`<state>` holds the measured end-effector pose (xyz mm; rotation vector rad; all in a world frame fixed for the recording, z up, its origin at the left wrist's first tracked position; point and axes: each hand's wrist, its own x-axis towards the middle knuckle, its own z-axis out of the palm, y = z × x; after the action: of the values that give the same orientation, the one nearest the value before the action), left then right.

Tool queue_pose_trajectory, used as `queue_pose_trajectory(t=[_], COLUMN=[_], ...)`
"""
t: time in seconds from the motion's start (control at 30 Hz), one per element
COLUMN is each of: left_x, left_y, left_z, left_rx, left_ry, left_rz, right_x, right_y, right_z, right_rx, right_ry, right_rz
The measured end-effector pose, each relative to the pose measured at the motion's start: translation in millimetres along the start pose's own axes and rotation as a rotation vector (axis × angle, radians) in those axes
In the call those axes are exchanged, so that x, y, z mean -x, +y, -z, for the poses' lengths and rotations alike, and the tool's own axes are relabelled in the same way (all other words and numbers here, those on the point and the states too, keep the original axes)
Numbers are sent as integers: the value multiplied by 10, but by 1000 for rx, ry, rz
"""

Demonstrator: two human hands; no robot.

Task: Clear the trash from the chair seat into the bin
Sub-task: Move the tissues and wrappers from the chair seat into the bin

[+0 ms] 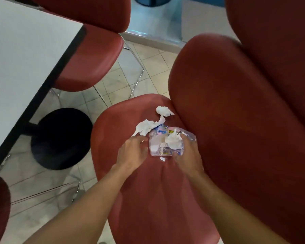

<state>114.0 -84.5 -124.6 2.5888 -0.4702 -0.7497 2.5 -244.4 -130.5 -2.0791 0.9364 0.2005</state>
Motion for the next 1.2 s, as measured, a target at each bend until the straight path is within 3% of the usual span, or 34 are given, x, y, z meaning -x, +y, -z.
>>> queue_pose_trajectory(t=[0.27,0.43,0.67,1.2], left_x=[-626,-975,-1257,-127], left_y=[56,38,131,273], left_z=[-349,-461,-661,47], left_rx=[40,-65,-282,-124], left_ry=[81,57,48,187], left_rz=[-54,-112,-188,-99], right_x=[-422,-567,-616,222], right_y=[255,297,410,98], right_z=[-450,-556,-578,-79], right_rx=[161,261,219,130], right_ry=[-37,9,49,53], right_rz=[37,6,39,42])
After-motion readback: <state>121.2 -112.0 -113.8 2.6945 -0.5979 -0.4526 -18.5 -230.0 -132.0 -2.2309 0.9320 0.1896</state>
